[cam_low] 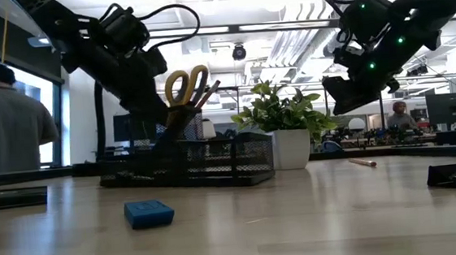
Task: Pick and place office supplies into organizer
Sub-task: Adjust the black desk organizer, then put the orange pencil into the black desk organizer
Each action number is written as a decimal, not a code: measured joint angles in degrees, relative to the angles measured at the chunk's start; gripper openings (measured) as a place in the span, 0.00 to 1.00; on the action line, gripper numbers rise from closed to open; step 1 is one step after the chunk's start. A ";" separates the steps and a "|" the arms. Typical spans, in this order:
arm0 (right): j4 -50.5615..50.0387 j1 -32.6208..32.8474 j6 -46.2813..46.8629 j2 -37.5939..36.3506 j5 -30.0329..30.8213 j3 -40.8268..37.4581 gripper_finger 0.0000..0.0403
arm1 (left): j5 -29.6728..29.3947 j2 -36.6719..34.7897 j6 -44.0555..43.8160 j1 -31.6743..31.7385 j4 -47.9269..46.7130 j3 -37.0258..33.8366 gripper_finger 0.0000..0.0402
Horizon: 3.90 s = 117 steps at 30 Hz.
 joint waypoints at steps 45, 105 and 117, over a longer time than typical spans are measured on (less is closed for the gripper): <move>-8.69 12.11 22.55 6.36 1.36 0.00 0.19 | 8.94 -0.15 -5.27 -2.80 -21.63 6.82 0.41; -24.74 25.81 47.30 -3.31 -25.33 -0.09 0.01 | -1.89 -10.46 11.56 -2.73 -18.68 16.42 0.41; -18.55 29.27 35.17 -9.25 -35.38 -0.07 0.00 | -1.89 -10.46 11.56 -2.73 -17.77 16.42 0.41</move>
